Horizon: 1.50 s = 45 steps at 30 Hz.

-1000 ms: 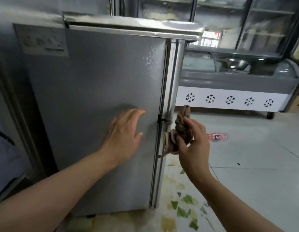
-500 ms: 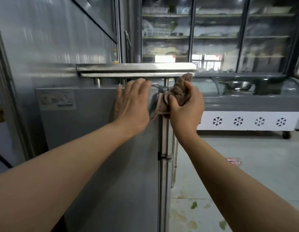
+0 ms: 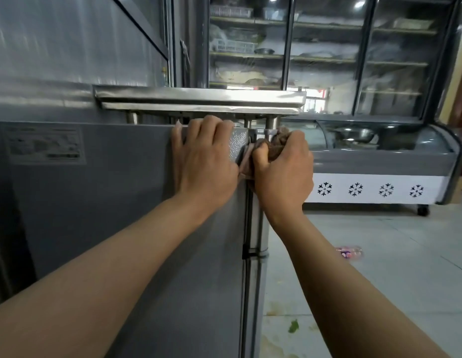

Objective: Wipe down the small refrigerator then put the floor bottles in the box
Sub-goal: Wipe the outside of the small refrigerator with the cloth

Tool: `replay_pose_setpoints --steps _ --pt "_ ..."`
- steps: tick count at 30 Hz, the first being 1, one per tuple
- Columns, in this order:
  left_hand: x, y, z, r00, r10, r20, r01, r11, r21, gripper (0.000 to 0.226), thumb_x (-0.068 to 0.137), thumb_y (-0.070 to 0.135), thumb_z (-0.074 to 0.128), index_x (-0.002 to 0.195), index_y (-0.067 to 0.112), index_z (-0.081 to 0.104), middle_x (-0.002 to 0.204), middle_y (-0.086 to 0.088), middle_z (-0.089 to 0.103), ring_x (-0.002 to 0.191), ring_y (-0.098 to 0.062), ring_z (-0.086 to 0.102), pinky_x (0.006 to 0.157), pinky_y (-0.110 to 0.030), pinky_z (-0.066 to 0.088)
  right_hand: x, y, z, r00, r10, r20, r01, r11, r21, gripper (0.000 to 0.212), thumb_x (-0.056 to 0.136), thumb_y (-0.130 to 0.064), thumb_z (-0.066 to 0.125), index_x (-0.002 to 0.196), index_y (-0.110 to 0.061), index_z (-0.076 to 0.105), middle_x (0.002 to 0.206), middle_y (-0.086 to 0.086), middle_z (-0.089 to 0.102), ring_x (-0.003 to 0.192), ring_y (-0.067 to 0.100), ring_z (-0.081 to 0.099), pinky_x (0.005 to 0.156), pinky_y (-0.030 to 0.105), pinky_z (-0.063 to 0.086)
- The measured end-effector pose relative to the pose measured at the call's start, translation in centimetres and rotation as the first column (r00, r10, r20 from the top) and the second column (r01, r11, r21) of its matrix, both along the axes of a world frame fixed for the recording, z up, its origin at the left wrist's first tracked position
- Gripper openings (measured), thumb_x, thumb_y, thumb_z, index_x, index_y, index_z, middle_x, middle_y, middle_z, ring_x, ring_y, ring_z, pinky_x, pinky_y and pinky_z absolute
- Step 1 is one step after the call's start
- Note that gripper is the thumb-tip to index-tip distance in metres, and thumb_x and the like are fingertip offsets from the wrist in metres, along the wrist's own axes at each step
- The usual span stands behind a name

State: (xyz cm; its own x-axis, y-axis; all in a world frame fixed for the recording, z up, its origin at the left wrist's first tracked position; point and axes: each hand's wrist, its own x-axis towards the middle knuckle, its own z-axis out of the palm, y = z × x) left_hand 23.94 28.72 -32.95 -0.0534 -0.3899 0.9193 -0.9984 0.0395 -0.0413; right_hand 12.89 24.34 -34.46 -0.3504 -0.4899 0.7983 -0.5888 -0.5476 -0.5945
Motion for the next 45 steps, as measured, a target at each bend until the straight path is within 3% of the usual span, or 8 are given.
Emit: replay_pose_setpoints --steps 6,10,19,23,29,35,42,45 --pt "0.4 0.4 -1.8 0.999 -0.036 0.025 0.036 0.999 0.031 0.063 0.076 0.021 0.039 0.139 0.012 0.038 0.144 -0.008 0.039 0.137 -0.028 0.03 0.108 -0.058 0.017 0.1 0.2 -4.6 1.0 -0.008 0.006 0.008 1.0 0.023 0.026 0.083 -0.035 0.053 0.096 -0.014 0.046 0.093 0.005 0.054 0.091 0.027 0.047 0.058 0.032 0.032" --pt "1.0 0.7 -5.1 0.993 -0.049 0.11 0.04 0.995 0.089 0.073 0.073 0.012 0.056 0.142 0.015 0.034 0.156 -0.009 0.02 0.144 -0.027 0.014 0.109 -0.061 0.01 -0.1 0.5 -8.5 1.0 -0.009 -0.011 0.01 0.997 0.083 0.028 0.082 -0.036 0.054 0.095 -0.013 0.047 0.09 0.003 0.052 0.088 0.026 0.046 0.058 0.031 0.031" --pt "2.1 1.5 -15.2 0.956 -0.074 0.283 0.026 0.985 0.171 0.067 0.07 0.008 0.058 0.136 0.013 0.044 0.151 -0.013 0.032 0.139 -0.027 0.02 0.103 -0.063 0.022 0.1 1.0 -16.9 0.998 -0.043 -0.045 0.049 0.99 0.134 0.035 0.076 -0.045 0.044 0.089 -0.012 0.046 0.089 0.008 0.05 0.089 0.024 0.041 0.056 0.037 0.041" --pt "2.3 1.4 -18.7 0.939 -0.102 0.328 0.037 0.98 0.198 0.07 0.069 0.007 0.058 0.136 0.014 0.039 0.152 -0.011 0.029 0.139 -0.026 0.02 0.103 -0.06 0.017 0.5 0.5 -19.0 0.998 -0.066 -0.006 0.067 0.995 0.078 0.039 0.076 -0.038 0.048 0.1 -0.006 0.05 0.094 0.012 0.05 0.09 0.021 0.038 0.063 0.043 0.047" --pt "3.1 1.6 -23.5 0.925 -0.149 0.348 0.074 0.972 0.221 0.059 0.078 0.009 0.044 0.137 0.014 0.035 0.151 -0.007 0.02 0.139 -0.024 0.019 0.103 -0.058 0.014 0.6 0.9 -26.1 1.0 -0.024 0.016 0.021 0.985 0.17 0.043 0.081 -0.037 0.046 0.109 -0.005 0.05 0.099 0.013 0.05 0.094 0.028 0.044 0.07 0.046 0.047" --pt "3.8 1.7 -28.7 0.874 -0.181 0.45 0.063 0.962 0.266 0.054 0.086 0.007 0.039 0.14 0.012 0.033 0.152 -0.007 0.021 0.14 -0.023 0.02 0.106 -0.055 0.011 -0.1 1.1 -32.5 0.998 0.069 -0.004 -0.067 0.978 0.2 0.045 0.084 -0.031 0.046 0.112 0.004 0.05 0.101 0.019 0.049 0.092 0.029 0.042 0.078 0.042 0.04" --pt "5.4 1.6 -33.6 0.762 -0.178 0.622 -0.009 0.958 0.285 0.057 0.091 0.012 0.048 0.145 0.011 0.029 0.156 -0.006 0.016 0.143 -0.023 0.016 0.11 -0.053 0.009 -0.7 2.7 -40.1 0.989 0.147 -0.02 -0.126 0.903 0.41 0.051 0.086 -0.034 0.039 0.114 0.008 0.048 0.107 0.02 0.047 0.096 0.028 0.039 0.084 0.037 0.036" --pt "5.5 2.2 -35.6 0.75 -0.235 0.618 -0.002 0.934 0.358 0.054 0.091 0.008 0.044 0.144 0.009 0.032 0.157 -0.007 0.015 0.144 -0.023 0.014 0.111 -0.052 0.008 -1.1 3.4 -43.1 0.984 0.175 -0.032 -0.136 0.857 0.498 0.047 0.085 -0.032 0.04 0.113 0.005 0.048 0.106 0.017 0.046 0.096 0.026 0.038 0.083 0.029 0.031"
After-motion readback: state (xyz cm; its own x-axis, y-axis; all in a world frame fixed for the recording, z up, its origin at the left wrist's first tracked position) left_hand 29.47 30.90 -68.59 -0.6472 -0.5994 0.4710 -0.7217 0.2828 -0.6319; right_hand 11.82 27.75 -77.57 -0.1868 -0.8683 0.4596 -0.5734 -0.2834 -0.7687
